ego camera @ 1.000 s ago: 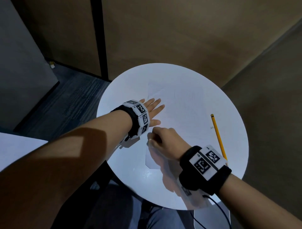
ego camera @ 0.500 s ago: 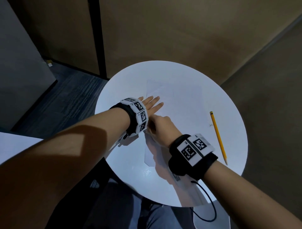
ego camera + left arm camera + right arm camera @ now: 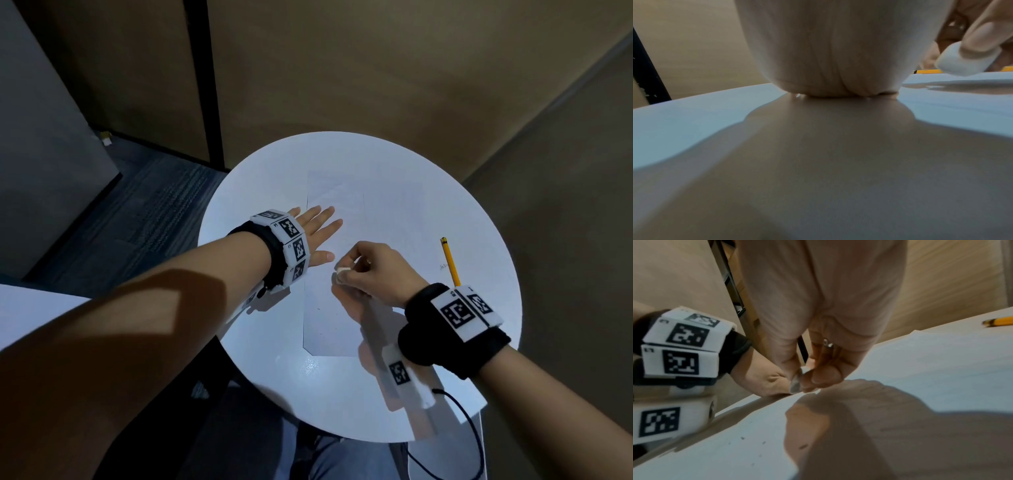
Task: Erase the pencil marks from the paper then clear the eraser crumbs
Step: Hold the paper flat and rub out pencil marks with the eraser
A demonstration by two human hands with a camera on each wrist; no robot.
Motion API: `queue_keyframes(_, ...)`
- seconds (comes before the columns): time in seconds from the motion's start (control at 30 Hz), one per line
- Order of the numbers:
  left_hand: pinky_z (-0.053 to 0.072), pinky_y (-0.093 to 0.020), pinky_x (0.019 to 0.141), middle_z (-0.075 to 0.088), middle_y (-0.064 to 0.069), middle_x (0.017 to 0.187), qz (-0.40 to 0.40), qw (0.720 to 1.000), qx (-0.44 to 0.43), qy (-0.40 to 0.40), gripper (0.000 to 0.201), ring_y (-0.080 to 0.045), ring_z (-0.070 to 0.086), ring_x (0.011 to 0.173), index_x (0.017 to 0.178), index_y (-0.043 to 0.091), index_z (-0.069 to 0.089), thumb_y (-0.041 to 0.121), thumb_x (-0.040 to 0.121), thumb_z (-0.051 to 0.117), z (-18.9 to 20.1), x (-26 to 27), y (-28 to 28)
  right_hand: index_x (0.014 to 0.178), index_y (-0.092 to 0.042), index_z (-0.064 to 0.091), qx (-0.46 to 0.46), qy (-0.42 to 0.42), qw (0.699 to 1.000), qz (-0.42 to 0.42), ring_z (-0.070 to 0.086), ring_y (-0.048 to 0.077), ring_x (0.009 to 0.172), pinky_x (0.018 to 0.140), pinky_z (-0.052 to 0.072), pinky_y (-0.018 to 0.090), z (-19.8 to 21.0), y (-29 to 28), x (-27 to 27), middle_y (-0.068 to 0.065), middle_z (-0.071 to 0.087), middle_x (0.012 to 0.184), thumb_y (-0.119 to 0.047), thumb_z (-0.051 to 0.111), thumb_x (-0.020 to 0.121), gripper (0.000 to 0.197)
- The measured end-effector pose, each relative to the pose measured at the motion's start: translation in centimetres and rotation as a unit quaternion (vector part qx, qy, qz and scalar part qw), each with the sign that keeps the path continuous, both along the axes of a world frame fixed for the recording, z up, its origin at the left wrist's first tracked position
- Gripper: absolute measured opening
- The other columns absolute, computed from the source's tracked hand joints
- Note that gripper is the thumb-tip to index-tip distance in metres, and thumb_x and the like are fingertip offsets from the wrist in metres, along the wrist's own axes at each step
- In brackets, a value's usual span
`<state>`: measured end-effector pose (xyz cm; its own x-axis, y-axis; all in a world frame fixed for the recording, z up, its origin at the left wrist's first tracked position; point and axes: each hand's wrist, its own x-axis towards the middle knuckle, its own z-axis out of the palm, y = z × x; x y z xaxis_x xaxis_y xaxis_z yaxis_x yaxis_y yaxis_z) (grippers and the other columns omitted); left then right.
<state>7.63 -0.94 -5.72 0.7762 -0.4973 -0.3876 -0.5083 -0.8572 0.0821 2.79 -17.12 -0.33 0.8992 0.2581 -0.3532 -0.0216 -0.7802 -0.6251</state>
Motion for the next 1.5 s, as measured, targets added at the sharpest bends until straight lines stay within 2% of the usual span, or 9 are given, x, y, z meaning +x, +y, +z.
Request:
queue_keyframes(0.37,-0.007,-0.038,0.115,-0.021,-0.001,0.157,0.001,1.000,0.000,0.004,0.065,-0.019,-0.014,0.145,0.150,0.024,-0.013,0.050,0.100,0.019,0.3,-0.3,0.2,0.059,-0.026,0.039,-0.092,-0.014,0.977,0.190,0.043,0.003,0.058,0.053,0.035,0.006,0.3,1.6,-1.1,-0.013,0.045,0.061,-0.012,0.058,0.086,0.035)
queue_keyframes(0.5,-0.005,-0.039,0.116,-0.022,-0.003,0.157,-0.005,1.000,0.010,-0.012,0.067,-0.021,-0.014,0.145,0.150,0.022,-0.014,0.050,0.099,0.020,0.3,-0.5,0.2,0.072,-0.016,0.045,-0.073,-0.087,0.987,0.115,0.045,0.015,0.071,0.053,0.033,0.007,0.0,2.1,0.2,-0.003,0.052,0.071,-0.014,0.057,0.088,0.020)
queue_keyframes(0.7,-0.005,-0.038,0.116,-0.021,-0.002,0.157,-0.001,1.000,0.004,-0.004,0.065,-0.019,-0.013,0.146,0.150,0.023,-0.013,0.050,0.100,0.019,0.3,-0.4,0.2,0.063,-0.033,0.034,-0.091,-0.033,0.977,0.190,0.046,0.015,0.066,0.055,0.033,0.011,0.4,2.0,-1.2,-0.002,0.055,0.074,-0.011,0.055,0.088,0.040)
queue_keyframes(0.8,-0.005,-0.038,0.116,-0.021,-0.002,0.157,-0.006,1.000,0.006,-0.009,0.066,-0.020,-0.013,0.146,0.150,0.023,-0.013,0.049,0.100,0.021,0.3,-0.4,0.2,0.071,-0.018,0.044,-0.074,-0.082,0.986,0.127,0.044,0.015,0.070,0.055,0.033,0.005,0.0,2.5,-0.1,0.008,0.063,0.086,-0.012,0.056,0.088,0.022)
queue_keyframes(0.93,-0.005,-0.038,0.116,-0.021,-0.002,0.157,-0.006,1.000,0.005,-0.004,0.064,-0.020,-0.013,0.146,0.150,0.022,-0.013,0.046,0.101,0.022,0.5,-0.6,0.1,0.093,-0.018,0.052,-0.079,-0.063,0.983,0.153,0.043,0.014,0.067,0.056,0.029,0.019,-0.7,2.6,-1.7,0.002,0.058,0.082,-0.011,0.052,0.090,0.007)
queue_keyframes(1.1,-0.005,-0.038,0.116,-0.022,-0.002,0.156,-0.005,1.000,0.010,-0.007,0.066,-0.020,-0.013,0.146,0.150,0.022,-0.014,0.037,0.102,0.029,0.5,-0.3,0.2,0.087,-0.017,0.051,-0.076,-0.053,0.985,0.147,0.046,0.014,0.070,0.053,0.033,0.014,0.0,3.1,-0.7,0.004,0.061,0.084,-0.012,0.055,0.088,0.007)
queue_keyframes(1.2,-0.006,-0.039,0.116,-0.023,-0.002,0.156,-0.003,1.000,0.009,-0.003,0.076,-0.020,-0.014,0.145,0.149,0.023,-0.015,0.039,0.099,0.040,0.1,-0.3,0.1,0.094,-0.009,0.054,-0.085,-0.080,0.984,0.131,0.051,0.023,0.083,0.059,0.025,0.023,-0.5,3.7,-1.0,0.011,0.063,0.096,-0.013,0.052,0.091,0.005)
queue_keyframes(1.33,-0.007,-0.037,0.115,-0.021,-0.001,0.157,0.003,1.000,-0.005,0.016,0.066,-0.019,-0.014,0.145,0.150,0.023,-0.013,0.048,0.100,0.022,0.6,-0.3,0.1,0.079,-0.017,0.050,-0.099,-0.014,0.973,0.206,0.046,0.017,0.076,0.054,0.029,0.019,-0.4,3.3,-2.2,0.000,0.053,0.082,-0.015,0.055,0.089,0.012)
queue_keyframes(1.5,-0.005,-0.038,0.116,-0.023,-0.002,0.156,-0.003,1.000,0.013,-0.009,0.070,-0.020,-0.014,0.145,0.149,0.022,-0.016,0.028,0.100,0.034,0.2,-0.3,0.2,0.090,-0.011,0.054,-0.056,-0.051,0.989,0.125,0.047,0.015,0.079,0.059,0.026,0.020,-0.3,3.5,-1.0,0.008,0.063,0.092,-0.014,0.056,0.089,0.004)
